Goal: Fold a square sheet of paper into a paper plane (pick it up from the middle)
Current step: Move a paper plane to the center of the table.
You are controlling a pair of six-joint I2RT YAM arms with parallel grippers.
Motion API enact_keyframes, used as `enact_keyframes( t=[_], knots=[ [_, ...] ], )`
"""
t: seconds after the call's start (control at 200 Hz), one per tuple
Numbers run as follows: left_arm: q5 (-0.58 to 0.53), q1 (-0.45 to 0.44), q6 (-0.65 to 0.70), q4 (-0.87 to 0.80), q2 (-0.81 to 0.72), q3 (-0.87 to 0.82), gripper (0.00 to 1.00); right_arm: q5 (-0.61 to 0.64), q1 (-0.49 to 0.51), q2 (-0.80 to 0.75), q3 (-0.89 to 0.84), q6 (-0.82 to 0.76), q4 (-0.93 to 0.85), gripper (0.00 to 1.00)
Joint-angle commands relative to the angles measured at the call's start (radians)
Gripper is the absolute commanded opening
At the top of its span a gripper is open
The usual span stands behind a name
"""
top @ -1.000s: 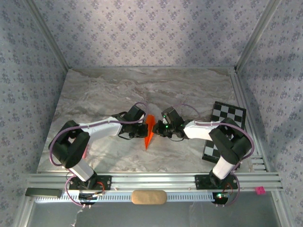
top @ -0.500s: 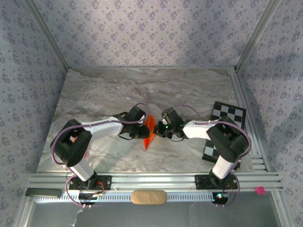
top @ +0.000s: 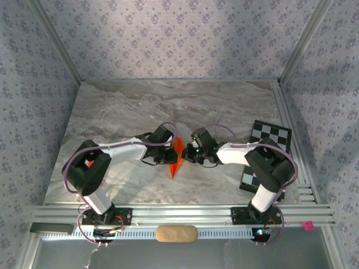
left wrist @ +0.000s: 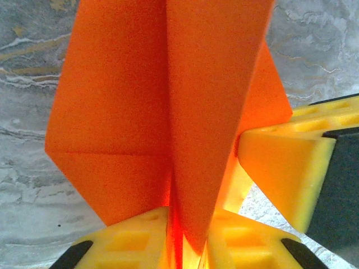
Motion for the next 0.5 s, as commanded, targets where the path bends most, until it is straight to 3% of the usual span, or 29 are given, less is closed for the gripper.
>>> enact_keyframes(
  t=[0.0, 0.495],
  knots=[
    [0.008, -0.009, 0.008, -0.013, 0.022, 0.029, 0.21, -0.008, -0.006, 0.012, 0.014, 0.011, 0.001, 0.06],
    [-0.010, -0.021, 0.018, -0.043, 0.059, 0.051, 0.15, -0.013, -0.006, 0.018, 0.012, 0.016, 0.008, 0.06]
  ],
)
